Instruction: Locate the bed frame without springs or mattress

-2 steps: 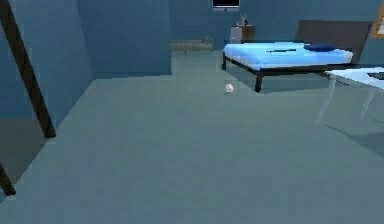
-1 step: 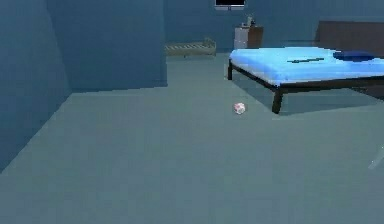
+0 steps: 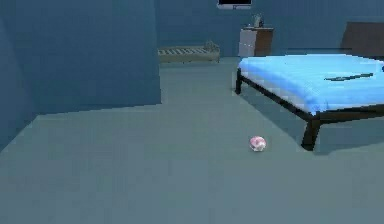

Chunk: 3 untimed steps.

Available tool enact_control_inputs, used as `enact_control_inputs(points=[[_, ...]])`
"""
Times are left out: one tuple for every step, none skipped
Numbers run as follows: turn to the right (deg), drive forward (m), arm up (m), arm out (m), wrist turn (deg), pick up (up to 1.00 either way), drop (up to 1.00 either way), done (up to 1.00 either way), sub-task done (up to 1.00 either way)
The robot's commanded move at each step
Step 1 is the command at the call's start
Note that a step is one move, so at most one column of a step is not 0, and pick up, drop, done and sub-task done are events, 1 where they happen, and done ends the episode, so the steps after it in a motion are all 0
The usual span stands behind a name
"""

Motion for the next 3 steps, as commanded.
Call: enact_control_inputs(points=[[0.0,1.00,0.00,0.00,0.0,0.00,0.00,0.00,0.00],[0.0,1.00,0.00,0.00,0.0,0.00,0.00,0.00,0.00],[18.0,0.00,0.00,0.00,0.0,0.00,0.00,0.00,0.00]])
